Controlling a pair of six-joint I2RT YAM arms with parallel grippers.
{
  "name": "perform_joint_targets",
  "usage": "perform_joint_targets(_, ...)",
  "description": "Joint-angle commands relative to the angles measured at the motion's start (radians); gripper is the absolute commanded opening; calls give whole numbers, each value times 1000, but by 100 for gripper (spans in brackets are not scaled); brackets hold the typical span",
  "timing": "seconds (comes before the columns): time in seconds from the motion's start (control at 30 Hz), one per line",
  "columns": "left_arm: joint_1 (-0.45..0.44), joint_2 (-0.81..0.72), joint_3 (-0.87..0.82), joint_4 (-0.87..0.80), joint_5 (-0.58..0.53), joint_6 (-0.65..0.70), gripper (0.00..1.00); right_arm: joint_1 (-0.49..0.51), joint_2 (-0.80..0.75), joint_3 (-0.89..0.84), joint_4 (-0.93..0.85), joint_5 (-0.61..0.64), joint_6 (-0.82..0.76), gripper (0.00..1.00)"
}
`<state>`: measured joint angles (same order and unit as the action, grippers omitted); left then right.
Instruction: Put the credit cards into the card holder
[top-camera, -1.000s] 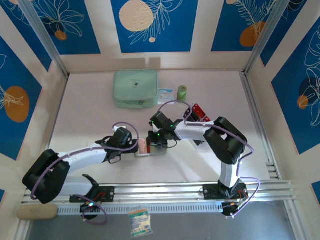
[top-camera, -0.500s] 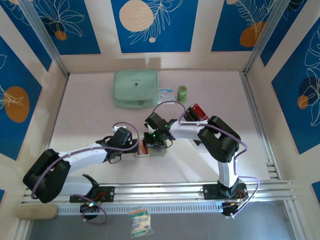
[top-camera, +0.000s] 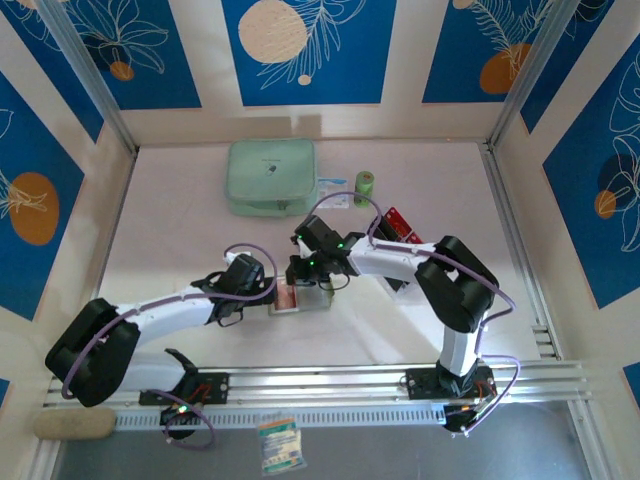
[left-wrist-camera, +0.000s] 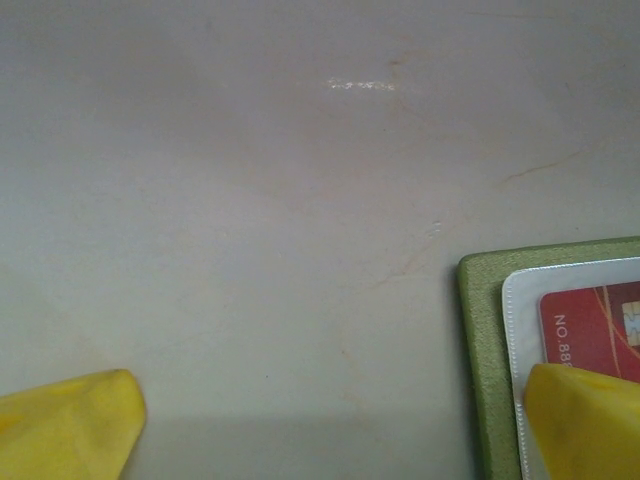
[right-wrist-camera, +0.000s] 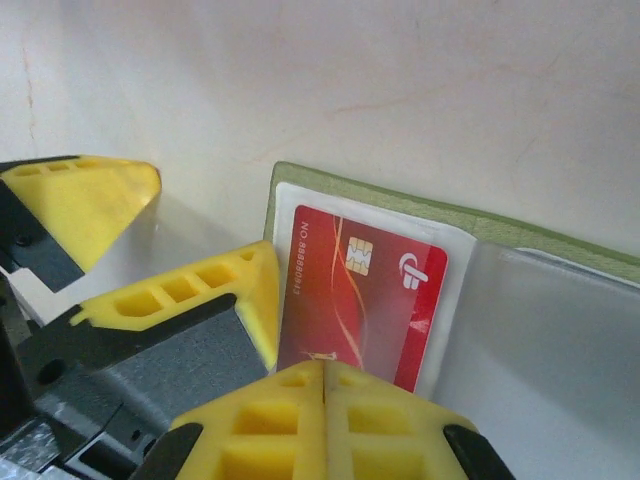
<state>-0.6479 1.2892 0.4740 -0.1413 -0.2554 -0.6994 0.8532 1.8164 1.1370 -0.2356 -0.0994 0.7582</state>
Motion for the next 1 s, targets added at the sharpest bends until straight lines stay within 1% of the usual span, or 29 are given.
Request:
perform_joint_targets(0.0,15,24,-23,-15,31,-25,100,-1,4,0,-63,25,-23,0)
perform_joint_targets(0.37,14,30,-25,-7,31,-16,100,38,99,42,-104,69,-42,0)
perform_joint_targets(0.67,14,32,-20,-3,36,-12,100,64,143,89,-115,42,-42,0)
perform_joint_targets(0.77,15,32,-15,-6,36,-9,100,62,122,92,-124,40,-43,0)
perform_joint_targets(0.97,15,30,-2,-10,42,-2,100,39,-9,50,-132,49,-49,1)
